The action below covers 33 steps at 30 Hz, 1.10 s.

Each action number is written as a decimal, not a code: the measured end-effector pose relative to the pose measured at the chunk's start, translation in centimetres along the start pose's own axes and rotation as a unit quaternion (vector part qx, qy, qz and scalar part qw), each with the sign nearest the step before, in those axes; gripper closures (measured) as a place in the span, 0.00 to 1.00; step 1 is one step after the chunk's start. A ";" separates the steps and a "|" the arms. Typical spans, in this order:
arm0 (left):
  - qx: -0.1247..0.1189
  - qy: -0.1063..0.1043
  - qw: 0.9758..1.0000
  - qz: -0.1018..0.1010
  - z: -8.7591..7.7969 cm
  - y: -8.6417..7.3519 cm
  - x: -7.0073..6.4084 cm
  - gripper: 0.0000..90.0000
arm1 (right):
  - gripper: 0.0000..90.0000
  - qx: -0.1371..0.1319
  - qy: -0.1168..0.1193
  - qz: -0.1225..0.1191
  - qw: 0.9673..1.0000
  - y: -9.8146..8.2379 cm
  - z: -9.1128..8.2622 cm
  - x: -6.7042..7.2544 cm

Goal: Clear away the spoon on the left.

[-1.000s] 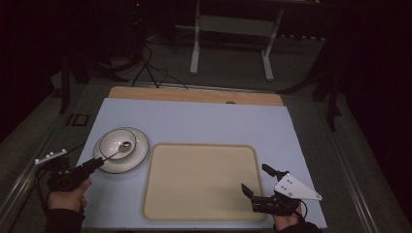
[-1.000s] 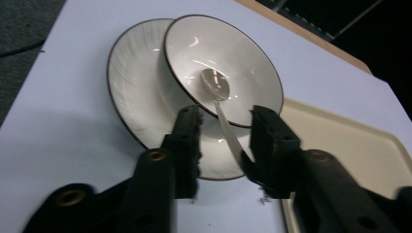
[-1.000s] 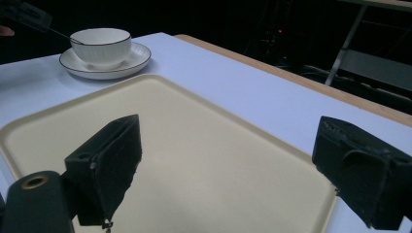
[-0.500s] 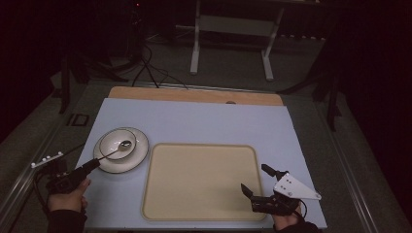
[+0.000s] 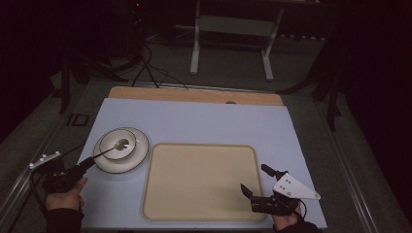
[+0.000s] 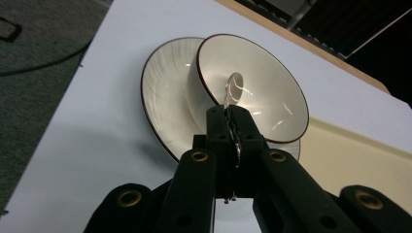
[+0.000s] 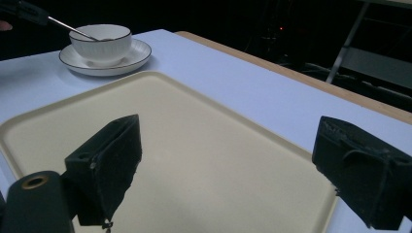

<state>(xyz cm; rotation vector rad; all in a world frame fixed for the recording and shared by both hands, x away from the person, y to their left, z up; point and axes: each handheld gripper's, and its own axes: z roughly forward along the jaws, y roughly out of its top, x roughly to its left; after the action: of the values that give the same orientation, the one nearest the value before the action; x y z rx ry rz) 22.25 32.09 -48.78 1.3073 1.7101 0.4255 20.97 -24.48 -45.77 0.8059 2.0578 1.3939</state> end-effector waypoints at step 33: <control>-0.009 -0.076 0.984 0.158 -5.5 4.9 -4.2 1.00 | 0.12 -0.001 0.001 0.009 1.000 -0.1 0.0 -0.2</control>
<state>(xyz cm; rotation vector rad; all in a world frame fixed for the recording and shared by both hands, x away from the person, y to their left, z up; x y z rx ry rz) 20.70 31.50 -40.43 1.5628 1.3723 0.5080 21.10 -24.69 -45.79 0.8237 2.0544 1.4069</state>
